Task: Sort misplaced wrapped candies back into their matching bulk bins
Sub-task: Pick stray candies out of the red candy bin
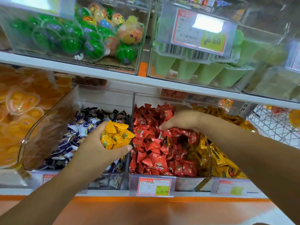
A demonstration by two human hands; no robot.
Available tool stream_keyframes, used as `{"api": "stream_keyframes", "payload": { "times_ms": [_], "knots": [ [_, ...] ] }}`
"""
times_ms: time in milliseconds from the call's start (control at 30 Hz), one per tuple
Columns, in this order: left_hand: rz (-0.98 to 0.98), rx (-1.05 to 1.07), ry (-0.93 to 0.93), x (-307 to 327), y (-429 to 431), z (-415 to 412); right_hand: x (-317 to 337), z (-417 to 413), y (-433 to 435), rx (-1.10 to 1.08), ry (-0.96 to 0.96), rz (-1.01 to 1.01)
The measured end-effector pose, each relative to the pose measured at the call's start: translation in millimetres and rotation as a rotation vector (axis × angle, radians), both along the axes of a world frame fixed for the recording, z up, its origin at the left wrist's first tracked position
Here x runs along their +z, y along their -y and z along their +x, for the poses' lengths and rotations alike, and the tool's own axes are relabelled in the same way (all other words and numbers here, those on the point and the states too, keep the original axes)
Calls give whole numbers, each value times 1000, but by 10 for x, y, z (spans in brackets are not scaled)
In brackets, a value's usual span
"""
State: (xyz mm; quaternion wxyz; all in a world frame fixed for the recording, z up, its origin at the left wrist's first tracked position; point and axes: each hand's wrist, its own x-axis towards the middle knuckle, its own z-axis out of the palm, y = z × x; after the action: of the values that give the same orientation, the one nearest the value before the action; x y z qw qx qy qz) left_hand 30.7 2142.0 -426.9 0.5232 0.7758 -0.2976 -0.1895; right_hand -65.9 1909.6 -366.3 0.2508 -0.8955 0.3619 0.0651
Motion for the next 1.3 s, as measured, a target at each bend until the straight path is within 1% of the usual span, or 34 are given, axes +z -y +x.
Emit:
{"api": "stream_keyframes", "payload": {
  "times_ms": [167, 267, 333, 367, 400, 467, 500, 533, 567, 700, 833, 967, 1133, 1233, 1300],
  "knots": [
    [-24, -43, -21, -48, 1, 47, 113, 162, -77, 35, 137, 172],
    [-22, -37, -27, -56, 12, 47, 113, 201, -11, 57, 134, 264],
    [-28, -43, -23, -52, 18, 39, 101, 220, 65, 24, 180, 262],
    [-31, -43, -23, -48, 18, 37, 92, 221, 90, 12, 163, 205],
    [-33, -43, -18, -48, 18, 36, 88, 214, 97, 8, 63, 96],
    [-29, -31, -13, -55, 17, 46, 57, 167, 64, 27, -240, -63],
    [-22, -26, -12, -56, 14, 46, -2, 136, 44, 35, -363, -65],
    [-21, -25, -10, -57, 13, 43, -78, 97, 39, 33, -432, -20],
    [-20, -24, -10, -61, 16, 44, -155, 58, 43, 27, -452, 38],
    [-22, -11, -14, -75, 25, 50, -412, 15, 33, -12, -358, 170],
    [-24, -26, -23, -58, 27, 33, -604, 68, 14, -93, -196, 194],
    [-18, -21, -26, -49, 11, 43, -645, 101, -3, -145, -98, 232],
    [-26, -28, -12, -55, 18, 48, -437, 18, 76, -165, 27, 289],
    [-12, -36, -17, -68, 12, 68, -171, -56, 106, -181, 99, 367],
    [-7, -43, -24, -64, 5, 74, -42, -66, 138, -168, 111, 411]
  ]
}}
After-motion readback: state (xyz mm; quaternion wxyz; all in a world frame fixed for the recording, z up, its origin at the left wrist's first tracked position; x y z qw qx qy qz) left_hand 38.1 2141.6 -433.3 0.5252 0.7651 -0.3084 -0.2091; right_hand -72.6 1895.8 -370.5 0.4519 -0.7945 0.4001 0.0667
